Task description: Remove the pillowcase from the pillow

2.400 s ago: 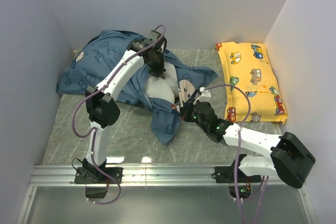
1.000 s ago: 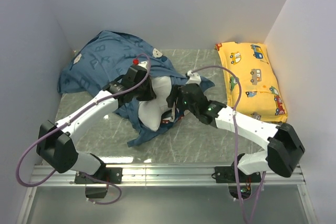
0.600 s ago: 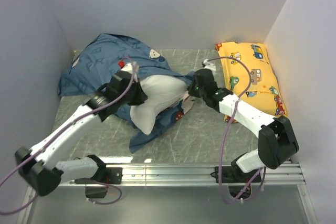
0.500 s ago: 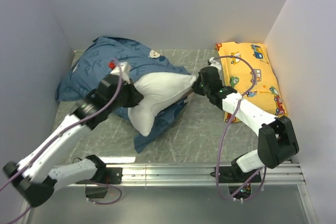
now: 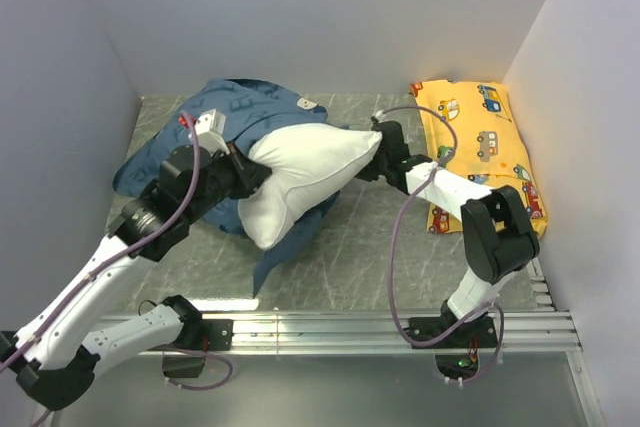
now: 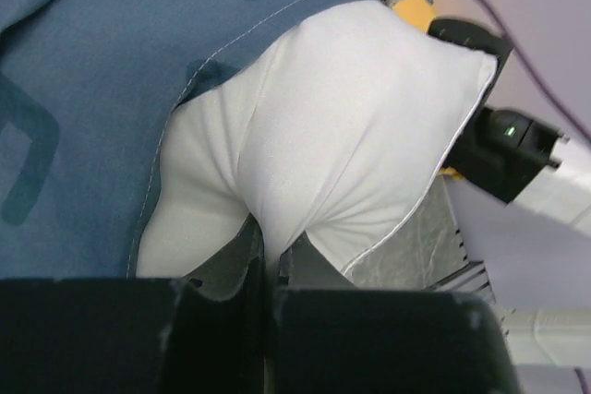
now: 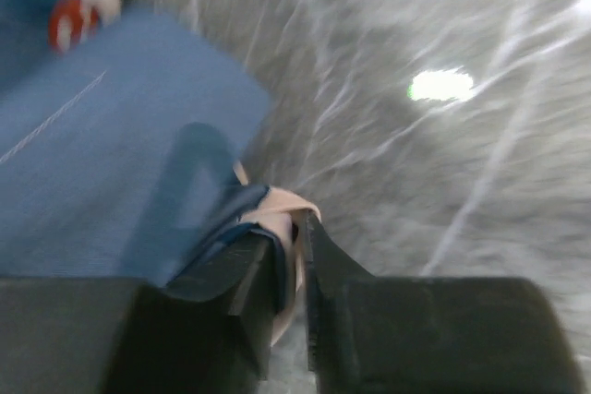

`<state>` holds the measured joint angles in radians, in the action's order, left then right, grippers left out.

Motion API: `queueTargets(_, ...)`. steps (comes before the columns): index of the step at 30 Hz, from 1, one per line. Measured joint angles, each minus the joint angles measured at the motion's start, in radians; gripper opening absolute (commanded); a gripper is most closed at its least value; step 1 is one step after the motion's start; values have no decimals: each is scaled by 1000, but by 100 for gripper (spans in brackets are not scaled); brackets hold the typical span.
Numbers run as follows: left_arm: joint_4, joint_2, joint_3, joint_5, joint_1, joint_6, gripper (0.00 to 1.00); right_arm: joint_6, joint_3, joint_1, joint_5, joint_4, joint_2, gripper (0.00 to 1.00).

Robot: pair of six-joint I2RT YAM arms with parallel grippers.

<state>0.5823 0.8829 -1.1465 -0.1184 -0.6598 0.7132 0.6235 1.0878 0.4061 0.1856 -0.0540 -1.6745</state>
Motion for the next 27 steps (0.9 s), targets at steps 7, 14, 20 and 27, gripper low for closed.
queueTargets(7,-175,120,-1,-76,0,79,0,43,-96,42,129,58,37,64)
queueTargets(14,-256,272,-100,-147,3,97,0,200,-381,95,208,116,316,66)
queueTargets(20,-290,341,-126,-158,5,94,0,251,-545,259,191,13,614,72)
queueTargets(27,-291,471,-191,-112,-34,55,0,175,-470,268,38,-178,914,86)
